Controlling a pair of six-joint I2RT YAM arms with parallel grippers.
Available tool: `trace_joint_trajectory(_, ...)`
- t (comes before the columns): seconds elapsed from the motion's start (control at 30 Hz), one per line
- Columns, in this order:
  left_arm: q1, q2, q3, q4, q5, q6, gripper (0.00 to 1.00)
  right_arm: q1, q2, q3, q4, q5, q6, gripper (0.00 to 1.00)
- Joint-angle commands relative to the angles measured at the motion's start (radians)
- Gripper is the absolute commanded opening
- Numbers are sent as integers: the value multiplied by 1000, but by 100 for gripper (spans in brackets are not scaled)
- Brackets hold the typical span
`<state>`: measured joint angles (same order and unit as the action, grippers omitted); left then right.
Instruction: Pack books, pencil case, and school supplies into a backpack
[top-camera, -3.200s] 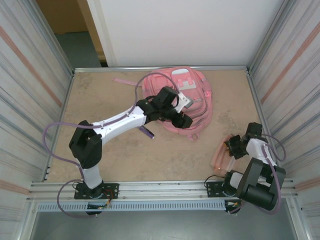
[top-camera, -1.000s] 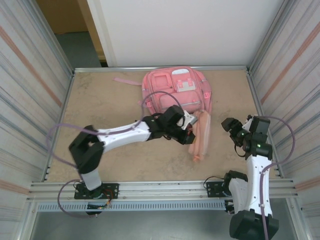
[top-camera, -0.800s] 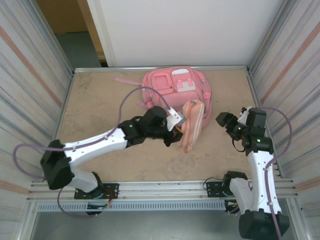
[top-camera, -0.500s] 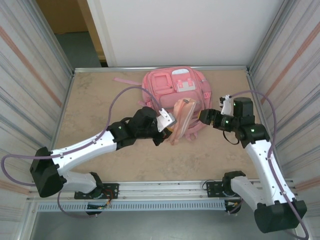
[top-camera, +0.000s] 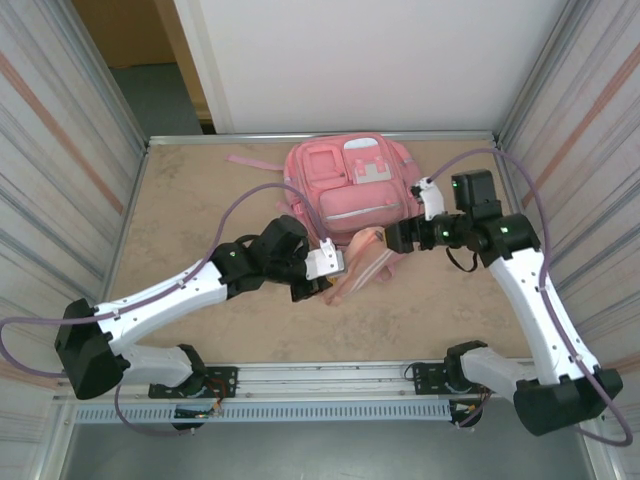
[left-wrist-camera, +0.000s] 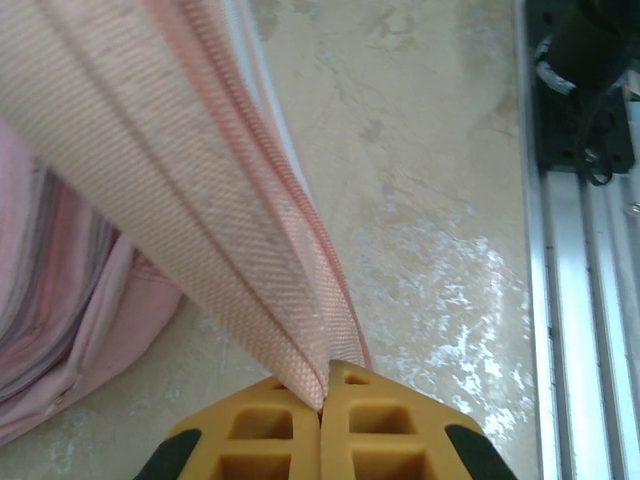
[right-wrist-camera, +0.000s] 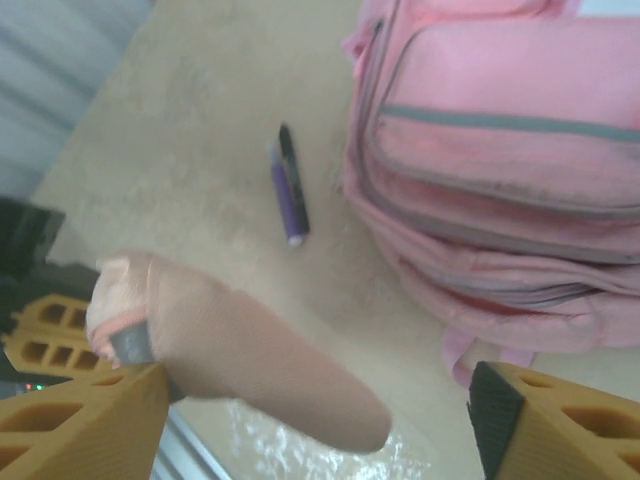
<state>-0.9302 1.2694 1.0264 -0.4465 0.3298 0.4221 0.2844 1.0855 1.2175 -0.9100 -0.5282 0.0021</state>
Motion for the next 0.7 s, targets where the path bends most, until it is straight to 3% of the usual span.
trace_joint_trajectory(0.0,3,-39,22,-10,109,92,0,63,-4,23,-86,-12,-114,81)
trace_joint_trajectory(0.17,13,-28,66,-63,179,97,0,82,1,29,-71,-132,-116,81)
trace_joint_trajectory(0.4,20,-47,71,-28,273,62,0,98,30,-1,-101,-147,-75,71)
trace_joint_trajectory(0.43,20,-49,64,-11,285,59,0,99,32,0,-99,-143,-65,65)
trace_joint_trajectory(0.6,33,-42,69,2,291,37,0,100,8,-21,-35,-194,-51,11)
trace_joint_trajectory(0.63,44,-42,64,13,308,33,0,98,3,-19,-38,-197,-59,2)
trace_joint_trajectory(0.67,58,-45,58,27,327,20,0,101,-4,-16,-49,-202,-80,0)
